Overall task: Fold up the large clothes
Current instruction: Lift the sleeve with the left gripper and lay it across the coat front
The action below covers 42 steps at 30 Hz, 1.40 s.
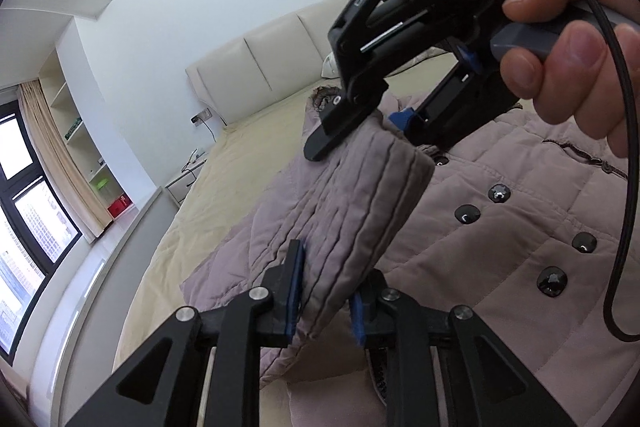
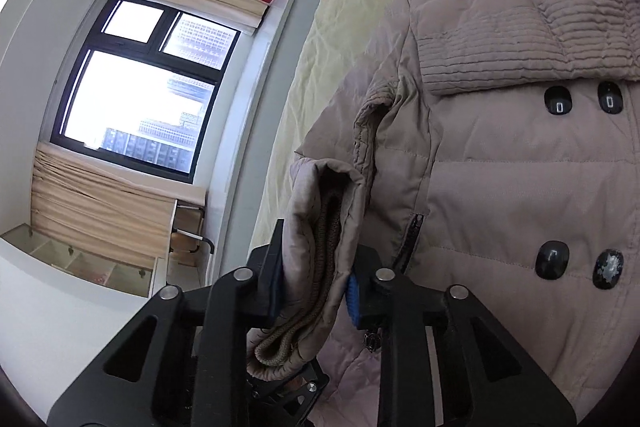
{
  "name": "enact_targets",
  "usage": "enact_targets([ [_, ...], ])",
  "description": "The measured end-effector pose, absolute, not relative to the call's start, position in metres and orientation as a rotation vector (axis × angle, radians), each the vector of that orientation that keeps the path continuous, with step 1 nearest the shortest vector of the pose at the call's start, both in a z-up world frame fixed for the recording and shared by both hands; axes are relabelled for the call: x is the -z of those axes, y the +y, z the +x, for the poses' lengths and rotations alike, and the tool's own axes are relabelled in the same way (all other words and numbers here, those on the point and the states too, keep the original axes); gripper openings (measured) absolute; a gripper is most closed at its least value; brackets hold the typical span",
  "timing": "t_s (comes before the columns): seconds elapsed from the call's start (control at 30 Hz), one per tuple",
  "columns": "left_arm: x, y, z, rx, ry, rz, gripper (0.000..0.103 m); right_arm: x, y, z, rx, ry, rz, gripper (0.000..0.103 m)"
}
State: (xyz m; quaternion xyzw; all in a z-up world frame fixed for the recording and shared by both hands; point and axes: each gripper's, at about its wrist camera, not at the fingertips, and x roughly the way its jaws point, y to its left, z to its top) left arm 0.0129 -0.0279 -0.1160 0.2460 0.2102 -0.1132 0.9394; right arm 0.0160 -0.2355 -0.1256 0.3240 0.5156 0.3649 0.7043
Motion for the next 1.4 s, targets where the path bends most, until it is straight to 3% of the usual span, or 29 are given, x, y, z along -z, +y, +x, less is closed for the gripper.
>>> enact_targets([
  [0.2,0.110,-0.007,0.006,0.171,0.431,0.278,0.072,0.058,-0.240,0.024,-0.816,1.027,0.650,0.016],
  [0.3,0.107,0.010,0.020,0.124,0.460,0.116,0.081,0.000,-0.241,0.029,-0.826,0.925,0.631,0.016],
  [0.5,0.110,0.032,0.085,0.127,0.593,-0.265,0.081,-0.116,-0.255,0.037,-0.855,0.681,0.656,0.016],
  [0.7,0.122,0.019,0.157,0.075,0.626,-0.330,0.083,-0.175,-0.278,0.047,-0.859,0.564,0.666,0.016],
  [0.97,0.142,0.003,0.224,0.016,0.706,-0.272,0.083,-0.163,-0.340,0.072,-0.812,0.519,0.778,0.016],
  [1.2,0.148,-0.010,0.229,-0.022,0.689,-0.188,0.083,-0.151,-0.365,0.085,-0.827,0.502,0.829,0.016],
  [1.3,0.150,0.004,0.242,-0.044,0.696,-0.242,0.087,-0.155,-0.371,0.078,-0.830,0.487,0.813,0.016],
  [1.37,0.149,0.008,0.245,-0.022,0.696,-0.257,0.085,-0.154,-0.370,0.077,-0.813,0.485,0.805,0.016],
  [1.4,0.148,0.009,0.244,-0.009,0.690,-0.250,0.079,-0.150,-0.374,0.079,-0.804,0.486,0.814,0.016],
])
